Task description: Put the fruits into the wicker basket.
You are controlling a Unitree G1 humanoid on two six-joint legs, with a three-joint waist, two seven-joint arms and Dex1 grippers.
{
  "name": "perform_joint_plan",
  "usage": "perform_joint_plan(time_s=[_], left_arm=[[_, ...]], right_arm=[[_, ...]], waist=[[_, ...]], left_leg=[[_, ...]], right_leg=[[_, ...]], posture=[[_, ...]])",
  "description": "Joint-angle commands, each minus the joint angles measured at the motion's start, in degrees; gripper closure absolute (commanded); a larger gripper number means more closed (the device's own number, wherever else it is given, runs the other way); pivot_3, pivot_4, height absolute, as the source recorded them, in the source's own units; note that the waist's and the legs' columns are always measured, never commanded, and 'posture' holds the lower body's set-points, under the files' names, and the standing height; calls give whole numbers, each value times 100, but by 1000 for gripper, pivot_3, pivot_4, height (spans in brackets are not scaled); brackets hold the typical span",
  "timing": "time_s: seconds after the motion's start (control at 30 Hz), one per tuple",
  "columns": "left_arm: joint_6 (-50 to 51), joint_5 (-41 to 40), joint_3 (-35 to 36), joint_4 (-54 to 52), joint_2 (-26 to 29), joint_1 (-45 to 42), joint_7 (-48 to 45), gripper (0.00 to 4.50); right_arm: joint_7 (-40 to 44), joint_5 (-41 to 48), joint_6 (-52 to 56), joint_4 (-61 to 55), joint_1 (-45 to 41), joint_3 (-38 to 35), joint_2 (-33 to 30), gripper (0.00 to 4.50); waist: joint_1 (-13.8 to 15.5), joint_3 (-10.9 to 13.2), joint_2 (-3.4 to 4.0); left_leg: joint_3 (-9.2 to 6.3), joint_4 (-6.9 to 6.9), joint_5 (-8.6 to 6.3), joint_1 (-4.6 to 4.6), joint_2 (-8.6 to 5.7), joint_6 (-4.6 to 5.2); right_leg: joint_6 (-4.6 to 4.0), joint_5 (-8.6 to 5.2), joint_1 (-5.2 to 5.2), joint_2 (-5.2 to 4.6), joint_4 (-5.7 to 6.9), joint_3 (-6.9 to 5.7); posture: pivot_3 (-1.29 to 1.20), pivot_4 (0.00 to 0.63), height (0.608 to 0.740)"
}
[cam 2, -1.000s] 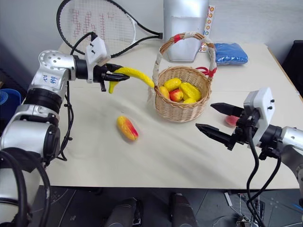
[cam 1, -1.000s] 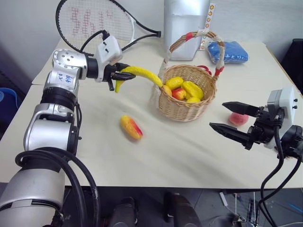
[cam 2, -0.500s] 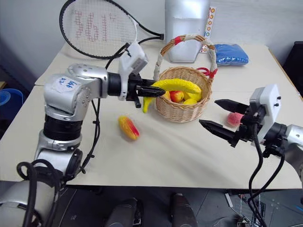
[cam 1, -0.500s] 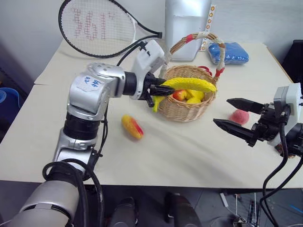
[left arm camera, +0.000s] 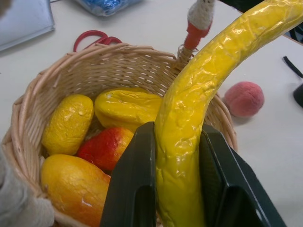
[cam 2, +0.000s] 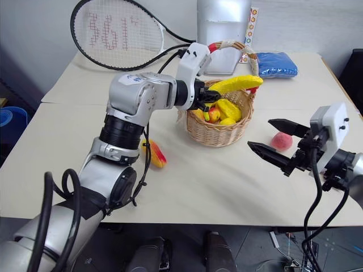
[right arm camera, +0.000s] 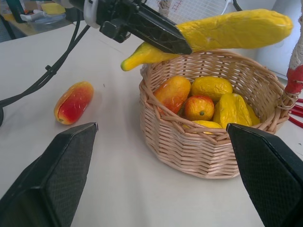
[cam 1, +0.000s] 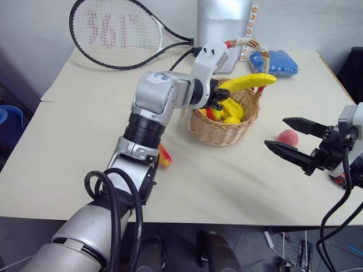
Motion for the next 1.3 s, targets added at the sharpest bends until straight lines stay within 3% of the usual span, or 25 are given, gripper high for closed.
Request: perform_joint_plan(time_s=[0.03,0.23,0.33,0.37,0.53,0.63,0.7,0.83,0.93,1.03,1.13,1.3], left_arm=[[-129,-32,-13,25,22,-130,3,2816],[41,-124,-189,-229,189,-55,-231,1037],[416,-425,-353,-1006,544,127,-732,124],[492,-503,-410,-1281,729,225,-884,31],[578,-950,-710,-2899,2194,1009,-1865,31],[508,-1231,-594,-3789,3245,1648,-2419,31],[358,-1268,-510,-4021,3637,1917,-2528,31],[-374,-1431,417,-4395,5230,3311,-3390,31],[-1014,-1415,1043,-4376,6120,4393,-3922,31],[-1406,-1512,1742,-4343,6546,5296,-4331,31],[-1838,-1571,2087,-4333,6622,5775,-4542,31],[-2878,-1215,1332,-4368,6516,5560,-4601,31]], right_arm=[[-89,0,-147,-236,69,-279,42,0],[-134,37,-167,-283,160,-296,39,0],[-83,-8,-198,-234,133,-181,2,0],[-51,-42,-219,-216,122,-132,-16,0],[114,-198,-302,-68,-22,119,-85,0],[240,-287,-329,73,-186,297,-102,0],[302,-323,-332,132,-263,359,-98,0],[495,-417,-341,342,-559,644,-115,0],[646,-510,-382,510,-697,781,-147,0],[771,-582,-399,661,-848,890,-150,0],[847,-642,-396,751,-1003,1014,-120,0],[983,-699,-368,869,-1207,1184,-105,0]], waist=[[2,0,0],[10,0,0],[-10,0,0],[-16,0,1],[-139,-3,6],[-158,-3,7],[-145,-3,7],[-160,-3,6],[-190,-3,5],[-126,-3,5],[-90,-3,4],[-98,-3,5]], left_leg=[[1,0,0,0,0,-1],[1,0,8,-1,-1,-14],[0,0,7,-1,0,-14],[2,-2,9,0,2,-19],[5,-8,18,8,9,-43],[6,-11,21,15,16,-57],[-1,-10,23,13,15,-61],[-6,-10,22,13,11,-56],[-1,-11,19,13,22,-61],[-5,-11,16,12,18,-55],[-13,-10,-4,10,10,-20],[-14,-10,-11,13,12,-14]], right_leg=[[0,0,0,0,0,0],[0,0,0,-2,0,-1],[0,0,-1,-2,0,-1],[0,0,-1,-1,1,0],[-8,-4,-2,2,9,5],[-21,-12,-3,-2,17,22],[-27,-15,-3,-3,19,34],[-32,-18,0,-9,17,36],[-44,-25,-6,-30,19,32],[-48,-27,-4,-34,17,13],[-49,-28,3,-39,12,-4],[-50,-26,9,-52,8,-1]], posture=[[0,150,740],[0,150,740],[0,150,740],[0,150,740],[0,150,740],[0,150,740],[0,150,740],[0,150,740],[0,150,740],[0,150,740],[0,150,740],[0,150,740]])
